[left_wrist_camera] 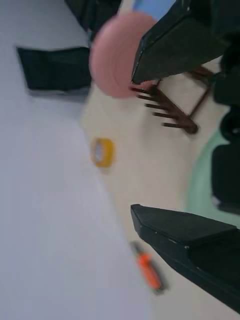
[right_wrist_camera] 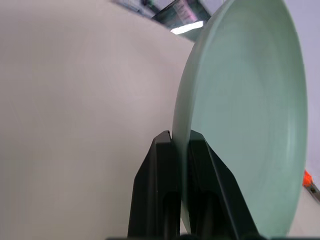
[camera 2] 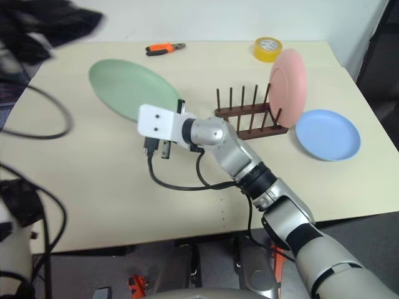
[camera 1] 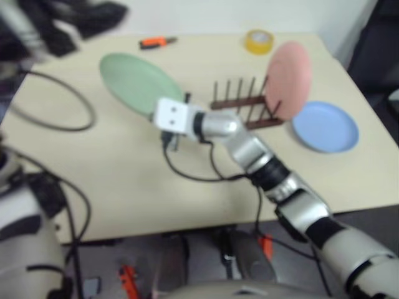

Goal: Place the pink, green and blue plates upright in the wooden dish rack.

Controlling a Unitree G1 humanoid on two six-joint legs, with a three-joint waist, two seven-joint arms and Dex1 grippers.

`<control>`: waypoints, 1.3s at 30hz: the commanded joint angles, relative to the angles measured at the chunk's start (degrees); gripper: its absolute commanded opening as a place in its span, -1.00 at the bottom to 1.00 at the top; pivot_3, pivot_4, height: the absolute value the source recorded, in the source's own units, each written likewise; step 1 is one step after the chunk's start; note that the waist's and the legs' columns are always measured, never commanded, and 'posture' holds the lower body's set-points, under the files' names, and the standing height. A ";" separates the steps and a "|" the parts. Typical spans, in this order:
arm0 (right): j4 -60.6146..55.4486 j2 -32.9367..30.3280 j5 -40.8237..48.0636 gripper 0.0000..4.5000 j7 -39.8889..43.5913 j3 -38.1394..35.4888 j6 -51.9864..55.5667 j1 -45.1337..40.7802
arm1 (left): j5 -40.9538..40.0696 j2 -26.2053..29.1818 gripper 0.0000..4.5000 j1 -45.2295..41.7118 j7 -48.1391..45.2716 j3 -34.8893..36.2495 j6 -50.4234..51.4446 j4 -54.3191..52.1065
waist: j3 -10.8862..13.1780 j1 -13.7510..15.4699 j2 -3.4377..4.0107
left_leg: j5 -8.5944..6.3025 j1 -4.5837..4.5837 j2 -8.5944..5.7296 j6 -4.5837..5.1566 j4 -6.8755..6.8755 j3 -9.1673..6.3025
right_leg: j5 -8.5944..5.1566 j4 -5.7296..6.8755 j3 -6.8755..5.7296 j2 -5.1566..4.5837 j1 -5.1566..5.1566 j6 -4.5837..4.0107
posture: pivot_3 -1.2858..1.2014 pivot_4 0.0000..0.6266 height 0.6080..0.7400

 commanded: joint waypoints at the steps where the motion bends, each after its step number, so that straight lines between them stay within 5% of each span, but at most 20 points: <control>1: -2.37 0.78 7.27 -1.00 0.49 -8.50 5.51 -1.69 | -5.63 2.38 0.91 8.79 -7.33 10.29 -4.39 -6.52 | -0.01 0.23 0.01 | 0.02 0.08 0.00 -0.05 -0.04 -0.04 | -0.04 0.01 -0.04 0.00 0.06 -0.06 | 0.03 -0.52 1.00; 6: -7.85 -3.42 18.45 -1.00 1.66 -21.02 19.78 -4.51 | -13.61 0.67 0.91 26.70 -15.79 17.88 -7.66 -12.66 | -0.03 1.52 -0.04 | 0.15 0.13 -0.01 -0.23 0.11 -0.20 | -0.03 0.11 -0.24 -0.02 0.21 -0.26 | 0.03 -0.52 1.00; 12: -12.02 -14.45 33.08 -1.00 -0.61 -36.91 40.90 -10.86 | -3.97 0.10 0.91 44.31 -19.12 3.02 -23.10 -16.74 | -0.04 2.90 -0.05 | 0.17 0.11 -0.15 -0.20 0.10 -0.15 | -0.15 -0.03 -0.20 -0.18 0.24 -0.60 | 0.03 -0.52 1.00; 16: -11.27 -21.38 38.57 -1.00 -3.22 -43.84 51.91 -13.76 | -0.47 -2.04 0.91 44.21 -17.61 -7.04 -29.05 -15.64 | -0.02 2.98 0.00 | 0.16 0.09 -0.10 -0.18 0.00 -0.04 | -0.21 -0.06 -0.22 -0.12 0.21 -0.69 | 0.03 -0.52 1.00; 22: -12.50 -28.45 42.43 -1.00 -2.48 -43.92 62.11 -11.02 | 3.16 -2.50 0.91 41.47 -17.35 -16.12 -33.79 -12.92 | 0.01 2.68 0.05 | 0.10 0.05 -0.06 -0.09 -0.11 0.11 | -0.13 -0.06 -0.19 0.10 0.11 -0.55 | 0.03 -0.52 1.00; 39: -10.85 -30.71 45.75 -1.00 -1.10 -42.16 64.24 -6.59 | 1.89 -3.21 0.91 40.00 -15.35 -19.25 -34.61 -12.98 | 0.04 2.57 0.09 | 0.07 0.01 0.02 -0.07 -0.10 0.13 | -0.14 -0.07 -0.15 0.77 0.03 -0.56 | 0.03 -0.52 1.00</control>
